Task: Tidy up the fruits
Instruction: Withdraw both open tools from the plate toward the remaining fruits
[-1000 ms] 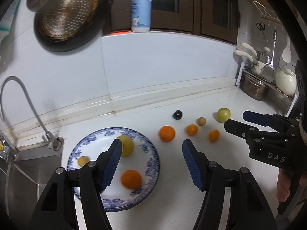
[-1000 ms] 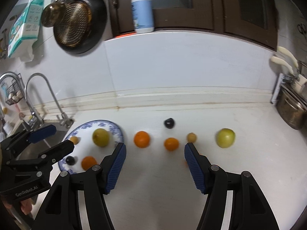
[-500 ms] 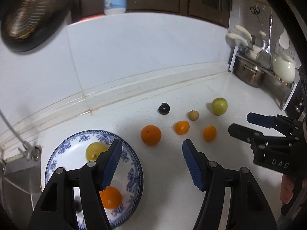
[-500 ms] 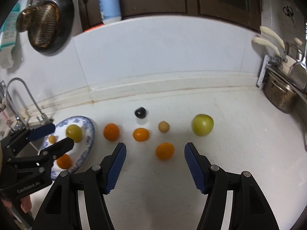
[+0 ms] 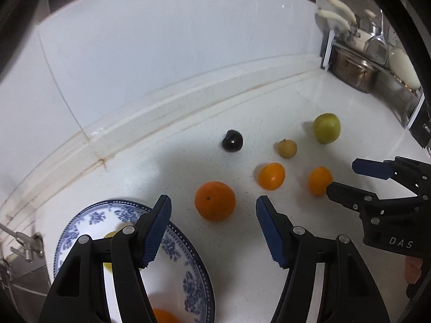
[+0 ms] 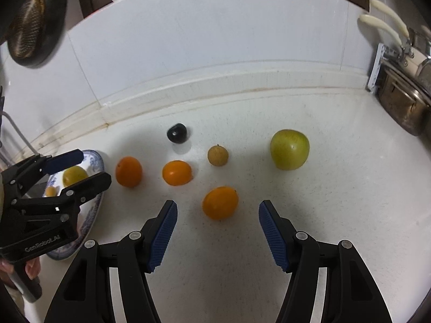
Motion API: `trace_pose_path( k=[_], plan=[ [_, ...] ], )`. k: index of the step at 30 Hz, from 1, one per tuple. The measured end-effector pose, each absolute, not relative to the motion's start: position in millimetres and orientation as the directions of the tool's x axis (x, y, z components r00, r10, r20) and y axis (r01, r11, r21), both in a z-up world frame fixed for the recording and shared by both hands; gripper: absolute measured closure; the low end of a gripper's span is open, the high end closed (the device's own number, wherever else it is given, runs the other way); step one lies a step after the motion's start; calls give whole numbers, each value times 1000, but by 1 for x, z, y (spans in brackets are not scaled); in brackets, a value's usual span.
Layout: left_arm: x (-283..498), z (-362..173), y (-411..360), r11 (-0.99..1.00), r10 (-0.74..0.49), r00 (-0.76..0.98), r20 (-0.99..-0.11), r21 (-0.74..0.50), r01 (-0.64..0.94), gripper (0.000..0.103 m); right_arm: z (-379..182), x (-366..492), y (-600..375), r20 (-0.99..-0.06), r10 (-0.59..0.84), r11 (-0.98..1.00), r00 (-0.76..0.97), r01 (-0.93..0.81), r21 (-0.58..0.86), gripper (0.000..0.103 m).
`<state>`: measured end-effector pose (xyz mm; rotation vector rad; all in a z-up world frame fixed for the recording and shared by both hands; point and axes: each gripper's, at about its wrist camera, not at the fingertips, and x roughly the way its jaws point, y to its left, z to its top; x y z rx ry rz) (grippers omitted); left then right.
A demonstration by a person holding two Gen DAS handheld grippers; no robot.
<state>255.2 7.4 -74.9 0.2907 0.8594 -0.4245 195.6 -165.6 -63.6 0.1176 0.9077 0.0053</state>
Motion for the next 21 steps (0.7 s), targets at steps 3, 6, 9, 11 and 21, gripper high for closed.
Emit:
trace_pose_path(
  k=[3, 6, 9, 11, 21],
  plan=[
    [262, -83, 5, 868, -248, 553, -796, 71, 492, 39, -73, 204, -166, -806, 57, 992, 589, 55, 110, 39],
    [270, -88, 3, 861, -261, 529, -807, 54, 507, 39, -80, 208, -166, -817, 54, 992, 574, 60, 109, 39],
    [276, -93, 2, 859, -253, 517, -818, 56, 508, 39, -85, 211, -164, -823, 50, 993, 566, 59, 101, 39],
    [279, -95, 1, 858, -249, 512, -822, 58, 510, 41, -88, 214, -164, -827, 47, 993, 561, 62, 99, 40],
    [292, -109, -7, 848, -239, 471, -849, 53, 527, 60, -96, 221, -166, -834, 52, 993, 549, 59, 101, 51]
  ],
)
